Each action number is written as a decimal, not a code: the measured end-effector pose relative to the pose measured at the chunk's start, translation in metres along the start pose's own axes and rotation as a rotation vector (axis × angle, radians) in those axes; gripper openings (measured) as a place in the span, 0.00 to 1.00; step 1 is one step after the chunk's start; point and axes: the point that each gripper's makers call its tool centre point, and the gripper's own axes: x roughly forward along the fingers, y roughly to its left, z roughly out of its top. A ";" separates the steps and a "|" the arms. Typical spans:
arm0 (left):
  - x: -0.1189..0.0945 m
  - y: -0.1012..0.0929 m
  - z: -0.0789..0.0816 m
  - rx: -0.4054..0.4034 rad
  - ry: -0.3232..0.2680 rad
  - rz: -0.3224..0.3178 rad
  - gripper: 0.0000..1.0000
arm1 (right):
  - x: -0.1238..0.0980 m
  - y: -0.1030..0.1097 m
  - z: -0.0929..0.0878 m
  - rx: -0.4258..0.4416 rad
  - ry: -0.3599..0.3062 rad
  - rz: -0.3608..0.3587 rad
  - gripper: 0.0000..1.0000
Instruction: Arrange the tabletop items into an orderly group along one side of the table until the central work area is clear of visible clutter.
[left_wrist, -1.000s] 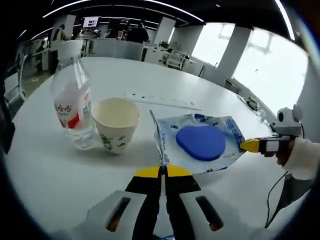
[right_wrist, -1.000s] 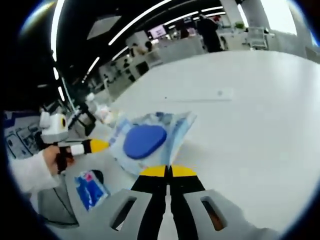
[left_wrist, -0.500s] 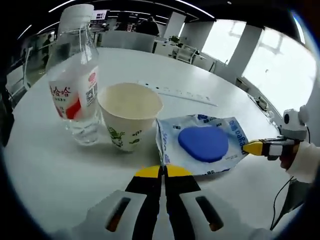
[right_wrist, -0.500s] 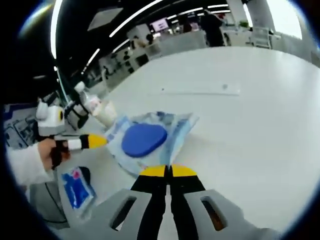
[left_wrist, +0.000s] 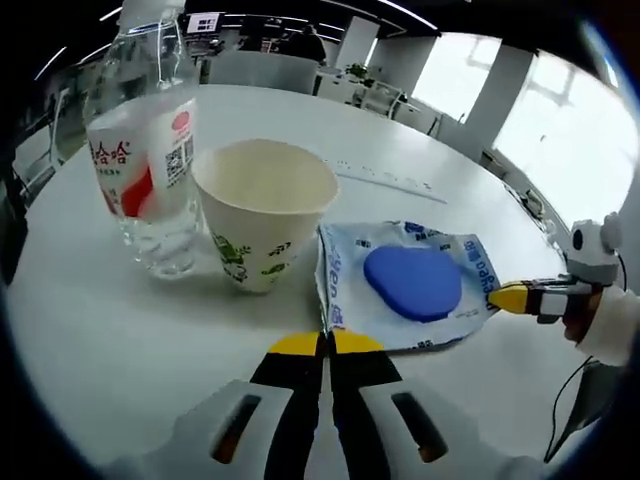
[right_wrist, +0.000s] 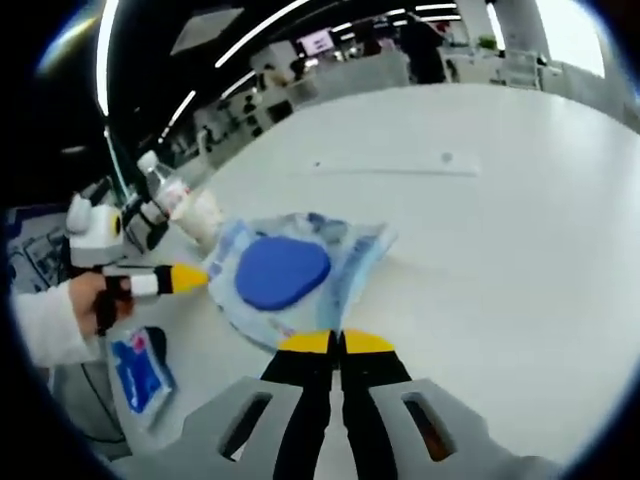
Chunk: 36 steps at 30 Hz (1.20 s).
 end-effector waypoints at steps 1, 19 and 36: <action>0.000 0.000 0.000 0.001 0.001 0.002 0.00 | 0.001 0.000 -0.001 -0.002 0.002 -0.002 0.00; 0.002 0.005 0.001 0.004 -0.024 0.018 0.01 | 0.003 -0.005 -0.001 -0.102 -0.014 -0.040 0.18; -0.030 0.016 -0.008 0.057 -0.069 0.112 0.46 | -0.024 -0.009 0.019 -0.183 -0.145 -0.079 0.59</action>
